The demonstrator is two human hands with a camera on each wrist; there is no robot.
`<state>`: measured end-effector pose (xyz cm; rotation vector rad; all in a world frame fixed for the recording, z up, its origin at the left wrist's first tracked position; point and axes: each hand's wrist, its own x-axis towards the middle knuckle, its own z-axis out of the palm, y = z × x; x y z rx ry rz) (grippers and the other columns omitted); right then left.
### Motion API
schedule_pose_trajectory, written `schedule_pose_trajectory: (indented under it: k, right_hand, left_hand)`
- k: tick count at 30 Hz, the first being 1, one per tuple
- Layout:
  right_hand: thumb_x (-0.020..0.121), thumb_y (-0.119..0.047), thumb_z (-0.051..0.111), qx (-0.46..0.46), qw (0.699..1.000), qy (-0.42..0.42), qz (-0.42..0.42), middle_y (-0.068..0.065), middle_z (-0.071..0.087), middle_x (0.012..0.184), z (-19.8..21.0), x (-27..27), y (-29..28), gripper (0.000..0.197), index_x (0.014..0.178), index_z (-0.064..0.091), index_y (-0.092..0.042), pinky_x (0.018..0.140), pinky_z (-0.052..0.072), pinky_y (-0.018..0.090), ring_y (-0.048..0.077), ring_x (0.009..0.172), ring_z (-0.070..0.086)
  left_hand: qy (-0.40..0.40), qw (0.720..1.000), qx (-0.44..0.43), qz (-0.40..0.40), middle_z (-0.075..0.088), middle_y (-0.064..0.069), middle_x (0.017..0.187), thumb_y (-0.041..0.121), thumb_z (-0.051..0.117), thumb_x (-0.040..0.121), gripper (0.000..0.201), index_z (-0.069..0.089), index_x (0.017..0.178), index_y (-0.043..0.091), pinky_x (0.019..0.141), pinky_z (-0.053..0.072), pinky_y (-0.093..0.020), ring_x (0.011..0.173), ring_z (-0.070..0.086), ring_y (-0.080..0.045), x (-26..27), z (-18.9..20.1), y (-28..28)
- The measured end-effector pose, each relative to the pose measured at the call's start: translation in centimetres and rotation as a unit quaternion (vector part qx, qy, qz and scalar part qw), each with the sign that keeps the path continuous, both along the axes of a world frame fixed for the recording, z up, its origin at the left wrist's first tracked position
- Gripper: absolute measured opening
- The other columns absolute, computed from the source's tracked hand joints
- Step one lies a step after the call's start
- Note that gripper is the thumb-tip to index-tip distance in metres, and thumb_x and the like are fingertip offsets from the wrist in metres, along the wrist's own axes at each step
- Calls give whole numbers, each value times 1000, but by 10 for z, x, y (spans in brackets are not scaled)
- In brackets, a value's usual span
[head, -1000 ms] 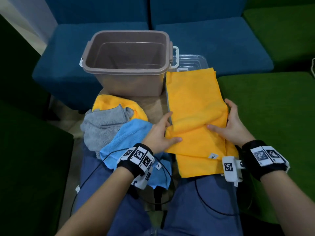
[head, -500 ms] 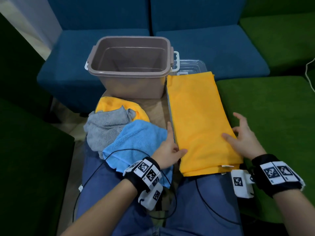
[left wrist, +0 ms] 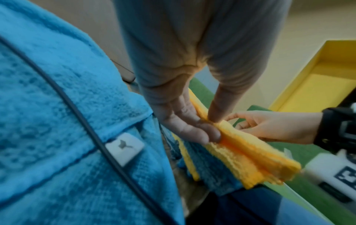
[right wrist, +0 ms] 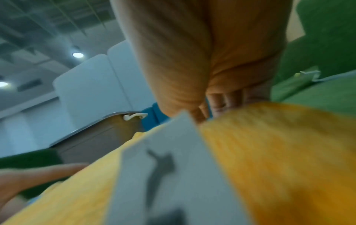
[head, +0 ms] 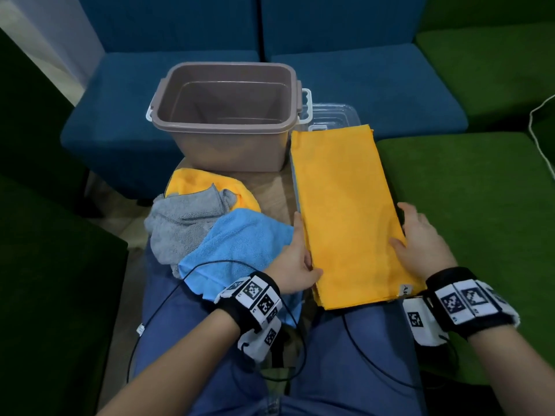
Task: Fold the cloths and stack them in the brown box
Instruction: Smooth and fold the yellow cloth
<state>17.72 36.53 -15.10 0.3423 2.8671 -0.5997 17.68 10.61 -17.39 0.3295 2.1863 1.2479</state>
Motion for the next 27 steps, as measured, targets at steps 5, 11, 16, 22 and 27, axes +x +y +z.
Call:
schedule_pose_trajectory:
  k: [5,11,16,22,27]
  right_hand:
    - [91,-45,50,29,977,20,209,-1,16,162,5,1,-46,80,156,9,-21,116,19,47,24,148,16]
    - [74,-82,-15,88,936,-63,334,-20,-24,155,-34,5,-41,88,149,-19,-37,119,-9,44,11,145,-24]
    - [80,-77,-8,95,965,-69,235,-29,-30,151,-38,2,10,73,144,-28,-47,117,-12,45,10,146,-22]
    - [85,-79,2,57,980,-80,174,-21,-26,156,-25,-13,12,79,152,-13,-40,117,-10,48,11,146,-20]
    - [98,-34,52,-37,991,-1,126,-5,-5,164,3,-61,0,68,155,15,-32,118,18,49,21,148,18]
  left_hand:
    - [312,942,-117,26,44,-10,130,33,62,82,103,-9,154,14,91,46,-36,114,47,-25,-16,15,23]
    - [237,929,-221,-179,-14,-2,161,54,44,96,88,-7,154,12,121,3,-42,149,-7,-17,-45,-22,27]
    - [192,930,-248,-189,-30,8,156,83,45,75,119,-21,151,19,118,-6,-55,144,-22,-7,-64,-28,9]
    - [156,943,-229,-186,-30,9,156,81,61,64,134,-20,151,19,118,-7,-54,144,-23,-7,-73,-17,4]
    - [198,963,-181,-30,-14,-5,161,57,60,86,88,20,153,15,120,14,-46,149,-2,-21,-97,2,9]
